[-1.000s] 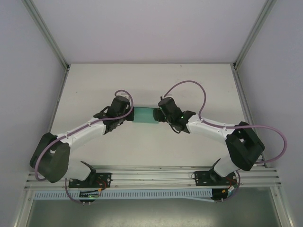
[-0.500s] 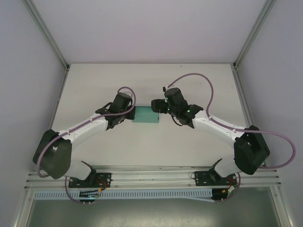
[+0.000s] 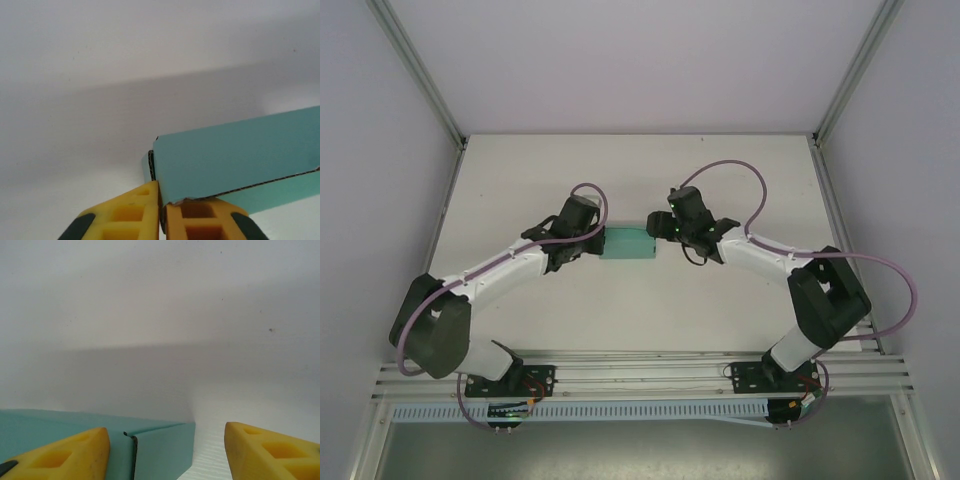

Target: Assemble paper box

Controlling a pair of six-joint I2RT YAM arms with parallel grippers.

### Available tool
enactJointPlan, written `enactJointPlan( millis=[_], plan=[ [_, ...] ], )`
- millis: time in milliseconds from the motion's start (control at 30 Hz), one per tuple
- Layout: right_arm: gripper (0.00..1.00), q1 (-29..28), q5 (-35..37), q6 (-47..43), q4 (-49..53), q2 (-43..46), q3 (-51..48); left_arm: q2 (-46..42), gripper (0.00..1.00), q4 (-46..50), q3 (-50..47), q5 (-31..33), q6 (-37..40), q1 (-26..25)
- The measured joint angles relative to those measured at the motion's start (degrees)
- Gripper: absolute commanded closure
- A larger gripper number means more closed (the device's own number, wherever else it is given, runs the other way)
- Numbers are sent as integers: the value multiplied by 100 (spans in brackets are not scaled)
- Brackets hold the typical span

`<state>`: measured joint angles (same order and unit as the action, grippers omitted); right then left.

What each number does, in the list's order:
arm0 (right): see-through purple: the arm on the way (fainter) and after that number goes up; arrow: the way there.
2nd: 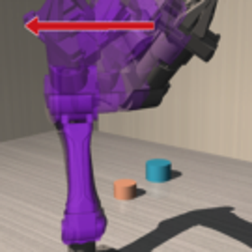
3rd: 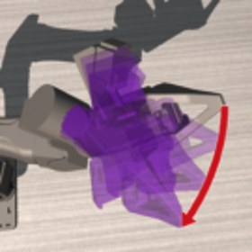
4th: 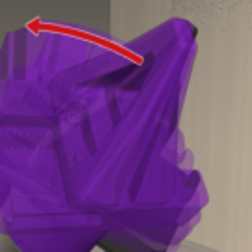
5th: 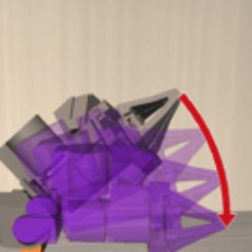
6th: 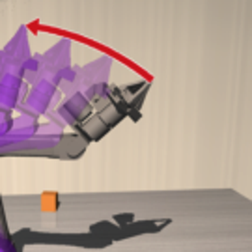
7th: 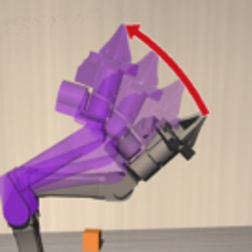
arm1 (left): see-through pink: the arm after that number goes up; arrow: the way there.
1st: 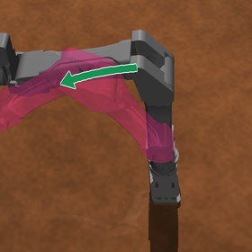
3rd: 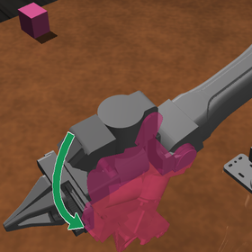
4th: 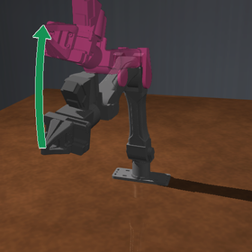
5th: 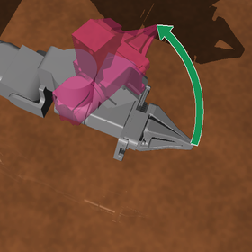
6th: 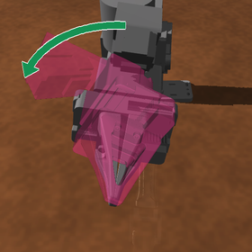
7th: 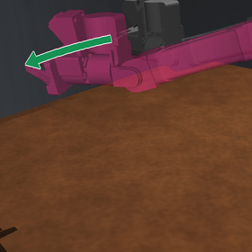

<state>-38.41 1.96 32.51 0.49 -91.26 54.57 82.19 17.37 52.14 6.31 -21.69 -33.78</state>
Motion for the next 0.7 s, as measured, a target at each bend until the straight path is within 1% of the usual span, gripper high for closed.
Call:
enactJointPlan(
  millis=[33,100,200,300,433,567,633,700],
  plan=[
    [39,4,-2,74,-83,-4,-39,-37,48,125,17,0,22,13],
    [39,13,-2,205,-254,-9,-127,-122,43,409,52,-37,52,13],
    [40,9,-48,334,-407,-61,-162,-243,28,754,131,-323,105,-7],
    [42,-11,-83,411,-514,-149,-142,-326,14,973,284,-608,122,-55],
    [43,-13,-103,433,-555,-223,-83,-505,1,1102,555,-800,39,-63],
    [45,-22,-105,431,-625,-227,-114,-535,1,1239,763,-710,-205,22],
    [45,-20,-125,433,-680,-227,-142,-520,1,1268,800,-798,-354,308],
    [45,-20,-151,431,-728,-227,-160,-472,2,1217,793,-1036,-474,726]
  ],
)
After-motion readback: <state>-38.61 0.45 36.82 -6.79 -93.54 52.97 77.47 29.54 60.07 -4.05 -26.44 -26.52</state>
